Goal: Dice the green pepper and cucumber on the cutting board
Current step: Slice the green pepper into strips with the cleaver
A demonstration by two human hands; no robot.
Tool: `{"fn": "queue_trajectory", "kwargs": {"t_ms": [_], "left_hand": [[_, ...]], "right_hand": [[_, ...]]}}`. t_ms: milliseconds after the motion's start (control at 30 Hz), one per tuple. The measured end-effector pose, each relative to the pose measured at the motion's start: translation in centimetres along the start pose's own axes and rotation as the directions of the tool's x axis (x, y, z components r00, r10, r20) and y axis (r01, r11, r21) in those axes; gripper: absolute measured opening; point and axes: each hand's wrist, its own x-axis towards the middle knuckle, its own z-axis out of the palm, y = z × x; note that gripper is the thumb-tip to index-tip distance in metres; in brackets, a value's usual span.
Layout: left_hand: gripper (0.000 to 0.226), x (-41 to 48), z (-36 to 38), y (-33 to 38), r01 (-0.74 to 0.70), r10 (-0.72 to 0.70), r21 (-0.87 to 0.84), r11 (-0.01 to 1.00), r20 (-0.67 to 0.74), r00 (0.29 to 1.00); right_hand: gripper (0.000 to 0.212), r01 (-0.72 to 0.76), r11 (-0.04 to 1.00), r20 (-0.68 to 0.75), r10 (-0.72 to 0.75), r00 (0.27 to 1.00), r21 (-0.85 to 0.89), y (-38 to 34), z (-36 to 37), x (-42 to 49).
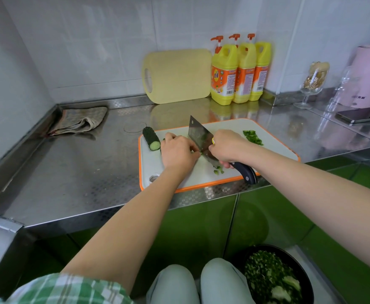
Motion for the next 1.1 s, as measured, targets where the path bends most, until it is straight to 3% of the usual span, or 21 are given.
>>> {"fn": "queue_trajectory", "kwargs": {"t_ms": [100,200,367,500,600,767,967,1100], "left_hand": [[0.012,0.0,-0.1,0.0,-0.001,0.001,-0.018,1.0,0.003,1.0],[0.012,0.0,-0.2,-0.1,-0.001,0.001,-0.031,1.0,0.009,1.0],[0.011,-0.3,-0.8,-0.3,-0.002,0.003,-0.039,0.999,0.03,1.0],[0.03,-0.5,-1.4,-1.3,-0.034,0.034,0.001,0.999,0.01,0.999],[0.043,-0.8,-2.0,-1.8,-0.028,0.03,0.088,0.996,-0.018,0.999],[0.044,-1.8,-2.6,-1.7,0.0,-0.007,0.187,0.982,0.038,0.999],[0.051,-2.3,-2.8,-2.2,-0.019,0.006,0.179,0.984,0.077,0.997],[0.05,-2.1,-2.9,-2.3,-0.016,0.005,0.166,0.986,0.069,0.998]], "right_hand": [[0.008,-0.016,1.0,0.022,0.016,1.0,0.008,-0.2,0.0,0.2],[0.016,-0.028,1.0,0.019,0.028,0.999,0.005,-0.3,0.5,0.8],[0.009,-0.073,0.983,-0.044,0.081,0.996,0.169,-0.2,0.9,1.3],[0.032,-0.07,0.939,-0.078,0.102,0.992,0.338,1.2,0.3,1.1],[0.037,-0.054,0.892,-0.039,0.08,0.996,0.449,1.4,-0.3,0.1],[0.029,-0.063,0.891,0.081,0.029,0.996,0.451,0.4,0.9,-1.2],[0.031,-0.115,0.872,0.012,0.125,0.992,0.475,3.1,0.6,-0.4],[0.029,-0.029,0.824,0.01,0.028,1.0,0.565,4.1,-0.3,-1.1]]}}
